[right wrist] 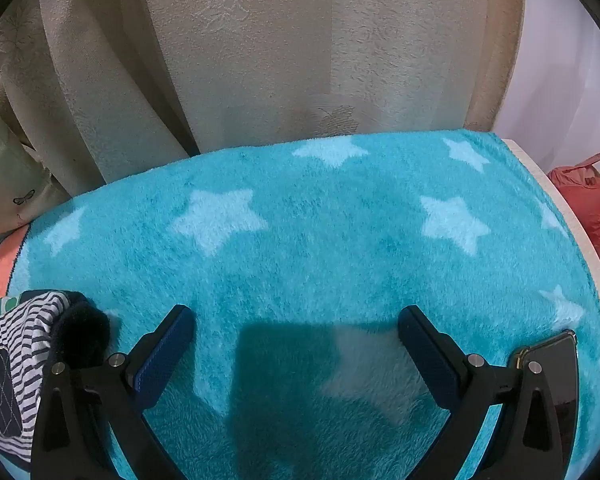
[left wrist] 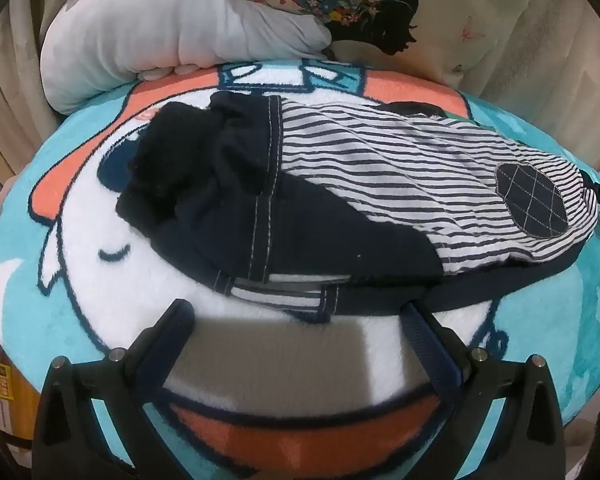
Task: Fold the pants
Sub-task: 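Move both tools toward the folded navy striped pants on the blanket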
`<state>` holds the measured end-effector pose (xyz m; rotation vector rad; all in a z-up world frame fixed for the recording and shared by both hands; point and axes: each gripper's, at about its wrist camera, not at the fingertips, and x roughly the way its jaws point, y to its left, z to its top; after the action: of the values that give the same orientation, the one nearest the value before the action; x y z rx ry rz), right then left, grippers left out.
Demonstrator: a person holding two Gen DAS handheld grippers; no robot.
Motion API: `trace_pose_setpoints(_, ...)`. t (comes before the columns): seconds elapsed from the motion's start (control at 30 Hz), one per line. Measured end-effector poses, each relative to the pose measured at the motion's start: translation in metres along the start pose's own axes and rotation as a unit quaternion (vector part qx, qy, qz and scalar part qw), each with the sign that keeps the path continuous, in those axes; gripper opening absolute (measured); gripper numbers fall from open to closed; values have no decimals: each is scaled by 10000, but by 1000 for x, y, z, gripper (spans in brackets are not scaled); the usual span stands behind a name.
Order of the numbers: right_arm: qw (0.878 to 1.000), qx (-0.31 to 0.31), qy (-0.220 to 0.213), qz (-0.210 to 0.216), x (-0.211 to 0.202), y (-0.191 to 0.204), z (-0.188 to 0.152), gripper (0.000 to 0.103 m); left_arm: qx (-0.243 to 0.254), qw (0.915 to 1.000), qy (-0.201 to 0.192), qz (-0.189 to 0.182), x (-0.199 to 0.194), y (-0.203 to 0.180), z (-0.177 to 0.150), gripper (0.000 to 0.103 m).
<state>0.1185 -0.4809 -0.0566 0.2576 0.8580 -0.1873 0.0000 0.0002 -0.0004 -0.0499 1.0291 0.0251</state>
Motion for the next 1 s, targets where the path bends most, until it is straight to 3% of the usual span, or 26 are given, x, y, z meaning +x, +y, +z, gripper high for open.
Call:
trace_pose_setpoints(0.33, 10000, 24, -13, 22, 0, 0, 0, 103, 176, 9990, -410, 7, -10, -4, -11, 103)
trace_pose_setpoints(0.57, 9999, 59, 9, 84, 2, -5, 1, 103, 258, 9988, -404, -38, -25, 2, -11, 103)
trace_pose_setpoints(0.7, 9994, -61, 323, 110, 4, 0, 3, 103, 150, 9990, -417, -66, -28, 6, -17, 103)
trace_pose_setpoints(0.73, 9987, -15, 498, 79, 5, 0, 5, 103, 117, 9987, -488, -85, -31, 8, -24, 103)
trace_pose_setpoints(0.97, 9979, 359, 496, -204, -3, 14, -7, 102, -223, 9918, -1237, -208, -70, 23, -39, 103)
trace_pose_setpoints(1.0, 9980, 380, 462, -217, -5, 15, -10, 98, -268, 9904, -1332, -234, -75, 26, -41, 103)
